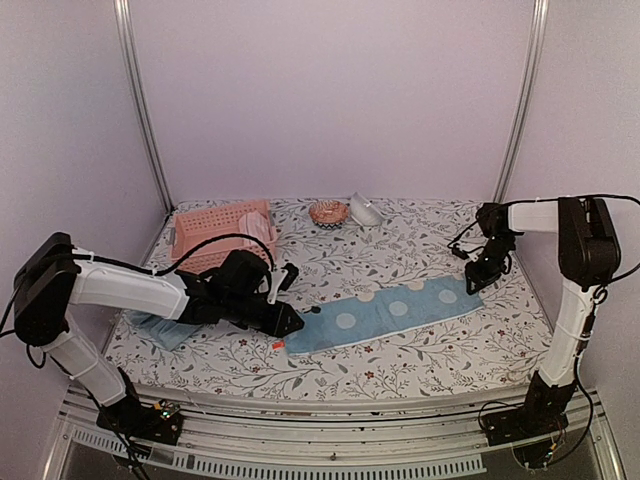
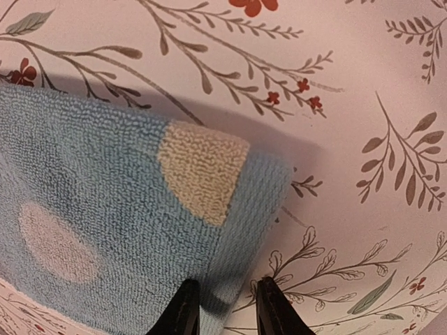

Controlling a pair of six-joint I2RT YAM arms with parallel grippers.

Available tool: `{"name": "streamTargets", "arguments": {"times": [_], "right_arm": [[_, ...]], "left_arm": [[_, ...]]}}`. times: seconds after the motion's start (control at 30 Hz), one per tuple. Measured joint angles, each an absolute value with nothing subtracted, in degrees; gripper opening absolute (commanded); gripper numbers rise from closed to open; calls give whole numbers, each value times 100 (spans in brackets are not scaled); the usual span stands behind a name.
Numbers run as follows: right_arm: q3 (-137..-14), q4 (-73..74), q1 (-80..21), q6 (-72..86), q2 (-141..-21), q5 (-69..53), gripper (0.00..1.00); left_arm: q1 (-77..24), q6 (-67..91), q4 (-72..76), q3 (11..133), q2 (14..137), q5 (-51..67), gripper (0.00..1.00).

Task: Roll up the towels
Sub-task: Pick up the towel from the center of the board.

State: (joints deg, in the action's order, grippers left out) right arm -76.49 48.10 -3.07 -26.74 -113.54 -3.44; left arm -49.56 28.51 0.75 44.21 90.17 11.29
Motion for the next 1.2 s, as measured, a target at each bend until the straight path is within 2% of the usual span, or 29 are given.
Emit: {"name": "streamTargets", "arguments": {"times": [0.13, 0.3, 0.37, 0.47, 0.77, 1.2], "right_arm": [[-7644, 4788, -373, -2672, -11373, -161, 28], [-7651, 4794, -379, -2687, -11406, -158, 20], [-7660, 4792, -353, -2703, -11443, -176, 11], [-7686, 4757, -248, -2742, -11472, -222, 4], [-7811, 4663, 362, -2808, -11437, -325, 3], [-8650, 5513, 683, -2886, -11181, -47, 3]], "left_arm": [[-4956, 2851, 71, 4421, 9017, 1081, 22], [-4956, 2845, 69, 4421, 9017, 1015, 23], [-4958, 2827, 67, 4421, 9017, 982, 23], [-4956, 2794, 47, 4421, 9017, 954, 23], [-4956, 2744, 12, 4418, 9017, 867, 23], [-4956, 2722, 34, 4379, 9017, 851, 23]]}}
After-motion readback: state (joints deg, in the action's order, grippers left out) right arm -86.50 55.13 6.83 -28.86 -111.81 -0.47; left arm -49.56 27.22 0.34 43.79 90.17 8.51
